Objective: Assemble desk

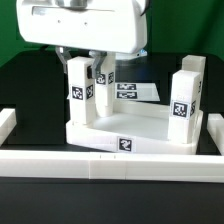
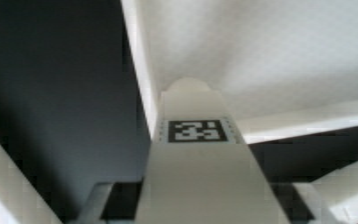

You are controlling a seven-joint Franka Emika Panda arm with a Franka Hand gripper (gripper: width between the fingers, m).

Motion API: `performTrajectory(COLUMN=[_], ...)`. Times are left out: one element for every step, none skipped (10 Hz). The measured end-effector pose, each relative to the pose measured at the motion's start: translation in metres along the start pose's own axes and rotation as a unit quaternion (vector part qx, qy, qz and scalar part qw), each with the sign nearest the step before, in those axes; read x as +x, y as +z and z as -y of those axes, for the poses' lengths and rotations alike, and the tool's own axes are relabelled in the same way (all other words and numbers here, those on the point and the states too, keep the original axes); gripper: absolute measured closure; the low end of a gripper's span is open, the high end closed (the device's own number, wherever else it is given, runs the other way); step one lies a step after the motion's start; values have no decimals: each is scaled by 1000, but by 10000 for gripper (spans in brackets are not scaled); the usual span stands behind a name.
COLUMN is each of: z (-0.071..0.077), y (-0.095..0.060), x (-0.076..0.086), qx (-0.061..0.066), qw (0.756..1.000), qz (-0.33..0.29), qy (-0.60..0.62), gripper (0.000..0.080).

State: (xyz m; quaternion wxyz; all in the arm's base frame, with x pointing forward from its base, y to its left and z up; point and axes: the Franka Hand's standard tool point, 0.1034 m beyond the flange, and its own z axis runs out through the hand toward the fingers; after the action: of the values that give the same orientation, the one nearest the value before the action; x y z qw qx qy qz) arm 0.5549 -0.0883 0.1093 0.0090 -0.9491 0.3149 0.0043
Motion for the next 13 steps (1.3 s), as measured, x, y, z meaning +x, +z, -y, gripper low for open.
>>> performTrajectory(z=[-1,-2,-2,-2,-2,-2,-2,-2,-1,1,1,1,1], y=[0,0,0,0,0,1,1,1,1,1,1,1,2], x=[0,1,2,2,2,2,2,2,2,1,1,1,0], qx=[0,7,15,17,19,19,19,19,19,19,19,19,18], qw=[999,995,987,978,969,964,951,939,926,911,906,910,917], qz=[0,2,5,6,8,8,9,10,10,11,11,11,11], qy=[54,96,161,210,246,266,310,342,376,411,423,413,398], gripper=[511,511,511,511,511,511,511,511,511,509,509,410,410])
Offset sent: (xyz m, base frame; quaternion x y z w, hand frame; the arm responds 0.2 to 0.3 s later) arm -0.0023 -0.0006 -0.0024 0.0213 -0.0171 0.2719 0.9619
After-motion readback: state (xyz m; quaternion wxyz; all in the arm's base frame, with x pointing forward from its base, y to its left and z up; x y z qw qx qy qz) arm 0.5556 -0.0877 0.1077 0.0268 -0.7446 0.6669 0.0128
